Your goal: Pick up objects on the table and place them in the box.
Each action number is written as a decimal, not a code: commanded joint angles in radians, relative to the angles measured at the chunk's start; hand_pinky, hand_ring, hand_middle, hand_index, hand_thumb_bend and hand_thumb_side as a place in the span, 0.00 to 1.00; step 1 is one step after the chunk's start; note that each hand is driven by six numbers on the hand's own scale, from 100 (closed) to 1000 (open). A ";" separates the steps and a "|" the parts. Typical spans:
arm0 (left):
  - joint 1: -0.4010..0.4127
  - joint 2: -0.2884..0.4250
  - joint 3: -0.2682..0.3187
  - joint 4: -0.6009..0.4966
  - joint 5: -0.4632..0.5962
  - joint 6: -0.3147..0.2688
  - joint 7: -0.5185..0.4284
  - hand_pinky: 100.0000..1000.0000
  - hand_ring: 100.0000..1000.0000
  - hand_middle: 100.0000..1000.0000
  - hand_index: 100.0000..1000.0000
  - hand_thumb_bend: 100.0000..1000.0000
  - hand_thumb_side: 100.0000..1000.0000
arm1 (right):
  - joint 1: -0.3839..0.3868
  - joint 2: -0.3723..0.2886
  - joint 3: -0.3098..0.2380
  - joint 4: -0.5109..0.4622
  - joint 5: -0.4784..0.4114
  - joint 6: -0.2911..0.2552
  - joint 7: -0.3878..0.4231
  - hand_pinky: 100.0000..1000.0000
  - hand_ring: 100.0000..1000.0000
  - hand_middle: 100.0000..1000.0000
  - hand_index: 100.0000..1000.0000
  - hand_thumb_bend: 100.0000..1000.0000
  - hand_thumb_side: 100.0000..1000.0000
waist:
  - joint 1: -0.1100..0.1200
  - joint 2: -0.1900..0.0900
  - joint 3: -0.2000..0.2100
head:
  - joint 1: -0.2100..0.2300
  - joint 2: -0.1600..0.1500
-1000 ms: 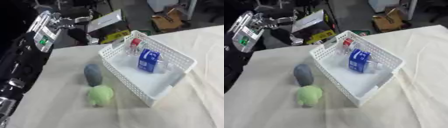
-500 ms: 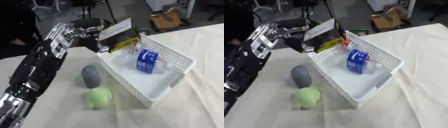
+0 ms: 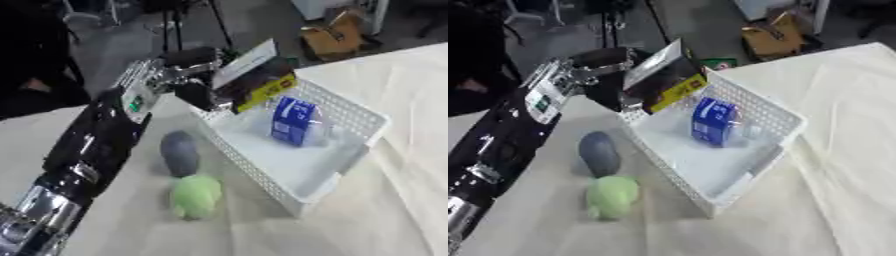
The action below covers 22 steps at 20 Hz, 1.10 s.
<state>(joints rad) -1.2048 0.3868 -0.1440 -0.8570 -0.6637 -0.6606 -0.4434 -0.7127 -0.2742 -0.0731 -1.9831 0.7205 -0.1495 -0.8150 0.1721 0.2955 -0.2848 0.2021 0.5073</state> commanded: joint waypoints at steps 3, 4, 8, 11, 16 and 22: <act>-0.034 -0.001 0.030 0.024 -0.005 -0.069 -0.016 0.76 0.73 0.77 0.57 0.00 0.74 | -0.029 0.002 0.006 -0.017 -0.006 -0.009 0.001 0.73 0.72 0.65 0.78 0.00 1.00 | 0.000 -0.007 -0.018 | 0.018 -0.024; -0.035 -0.005 0.033 0.030 -0.007 -0.076 -0.014 0.76 0.74 0.78 0.64 0.00 0.74 | -0.030 0.003 0.007 -0.017 -0.006 -0.010 0.001 0.73 0.72 0.65 0.78 0.00 1.00 | 0.002 -0.006 -0.021 | 0.019 -0.025; -0.035 -0.009 0.038 0.044 -0.021 -0.097 -0.013 0.77 0.76 0.80 0.82 0.00 0.73 | -0.032 0.004 0.007 -0.017 -0.009 -0.011 0.001 0.73 0.72 0.65 0.78 0.00 1.00 | 0.006 -0.002 -0.026 | 0.018 -0.028; -0.032 -0.008 0.040 0.049 -0.053 -0.109 -0.016 0.78 0.78 0.83 0.90 0.00 0.73 | -0.032 0.003 0.006 -0.017 -0.010 -0.012 0.000 0.73 0.72 0.65 0.78 0.00 1.00 | 0.008 0.000 -0.029 | 0.016 -0.029; -0.028 -0.009 0.043 0.045 -0.128 -0.130 -0.018 0.84 0.90 0.98 1.00 0.12 0.74 | -0.033 0.003 0.004 -0.017 -0.011 -0.012 -0.002 0.73 0.72 0.65 0.78 0.00 1.00 | 0.010 0.003 -0.031 | 0.016 -0.030; -0.025 -0.004 0.046 0.017 -0.240 -0.132 0.053 0.95 1.00 1.00 1.00 0.33 0.79 | -0.033 0.002 0.003 -0.017 -0.011 -0.010 -0.001 0.73 0.72 0.65 0.78 0.00 1.00 | 0.008 0.005 -0.032 | 0.014 -0.030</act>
<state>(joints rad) -1.2126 0.3611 -0.1074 -0.8159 -0.8784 -0.7432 -0.3611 -0.7301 -0.2647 -0.0671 -1.9831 0.7113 -0.1598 -0.8163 0.1903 0.3183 -0.3157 0.2176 0.4897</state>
